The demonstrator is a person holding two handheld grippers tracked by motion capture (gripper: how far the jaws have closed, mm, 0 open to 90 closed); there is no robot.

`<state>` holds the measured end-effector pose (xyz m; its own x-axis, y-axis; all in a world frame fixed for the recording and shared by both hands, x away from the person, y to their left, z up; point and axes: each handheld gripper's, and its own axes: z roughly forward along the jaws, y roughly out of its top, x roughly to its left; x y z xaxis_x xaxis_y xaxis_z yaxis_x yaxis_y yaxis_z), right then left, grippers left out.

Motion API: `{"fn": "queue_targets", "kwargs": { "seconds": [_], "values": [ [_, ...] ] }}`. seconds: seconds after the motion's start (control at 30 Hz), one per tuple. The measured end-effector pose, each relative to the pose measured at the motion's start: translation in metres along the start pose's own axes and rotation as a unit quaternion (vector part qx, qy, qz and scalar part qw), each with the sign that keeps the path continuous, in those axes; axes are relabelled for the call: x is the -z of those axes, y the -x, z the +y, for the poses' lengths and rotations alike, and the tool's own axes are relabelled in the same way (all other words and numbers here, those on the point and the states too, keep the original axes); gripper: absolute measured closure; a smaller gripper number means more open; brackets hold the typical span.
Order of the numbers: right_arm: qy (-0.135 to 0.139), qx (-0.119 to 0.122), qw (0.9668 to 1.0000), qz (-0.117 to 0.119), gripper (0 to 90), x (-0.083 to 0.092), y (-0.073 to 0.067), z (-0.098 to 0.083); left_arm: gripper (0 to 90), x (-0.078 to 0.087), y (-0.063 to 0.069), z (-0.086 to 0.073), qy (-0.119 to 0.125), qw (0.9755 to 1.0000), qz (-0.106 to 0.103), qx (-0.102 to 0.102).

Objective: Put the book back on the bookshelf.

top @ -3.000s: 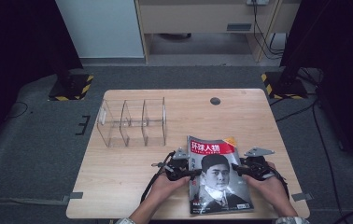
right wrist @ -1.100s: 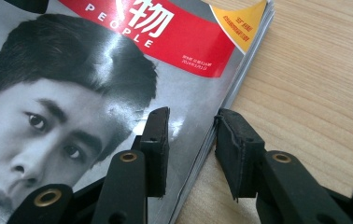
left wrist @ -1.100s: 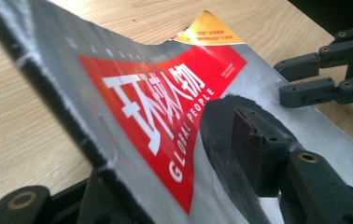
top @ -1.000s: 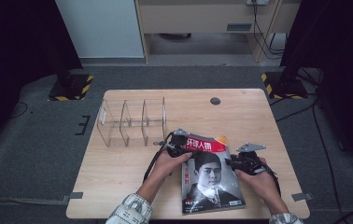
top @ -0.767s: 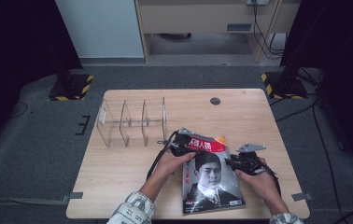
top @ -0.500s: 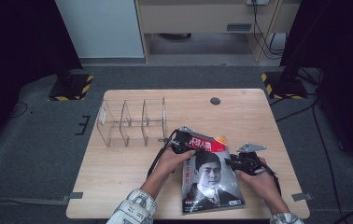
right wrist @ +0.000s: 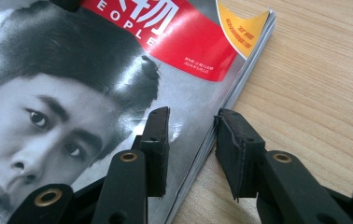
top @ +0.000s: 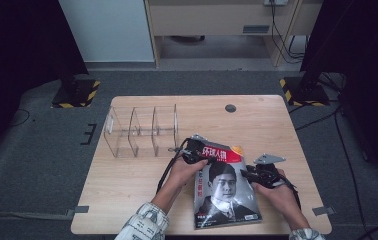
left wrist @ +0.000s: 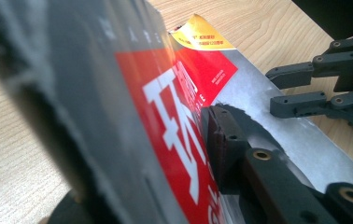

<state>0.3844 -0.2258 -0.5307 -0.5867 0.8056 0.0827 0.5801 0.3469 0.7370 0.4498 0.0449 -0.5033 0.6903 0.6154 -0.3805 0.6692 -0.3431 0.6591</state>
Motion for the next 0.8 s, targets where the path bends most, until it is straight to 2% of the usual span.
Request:
{"fn": "queue_targets", "kwargs": {
  "seconds": [0.1,0.3,0.5,0.6,0.8],
  "values": [
    [0.001,0.001,1.0000,0.001,64.6,0.000,0.000,0.000,80.1,0.001,0.001,0.001,0.001,1.0000,0.001,0.000],
    [0.001,0.002,1.0000,0.000,64.0,0.000,-0.001,0.000,80.6,0.003,0.006,0.004,-0.001,0.9999,0.004,-0.013],
    [0.004,0.001,1.0000,-0.008,59.3,0.000,-0.001,0.000,81.7,0.006,0.010,0.008,-0.003,0.9997,0.007,-0.024],
    [-0.001,-0.004,1.0000,-0.009,53.2,0.001,0.000,0.000,82.0,0.008,0.011,0.008,0.002,0.9997,0.006,-0.025],
    [0.002,-0.015,0.9998,-0.011,51.2,0.006,0.005,0.000,83.3,0.017,0.013,0.011,0.017,0.9995,0.004,-0.024]
  ]
}}
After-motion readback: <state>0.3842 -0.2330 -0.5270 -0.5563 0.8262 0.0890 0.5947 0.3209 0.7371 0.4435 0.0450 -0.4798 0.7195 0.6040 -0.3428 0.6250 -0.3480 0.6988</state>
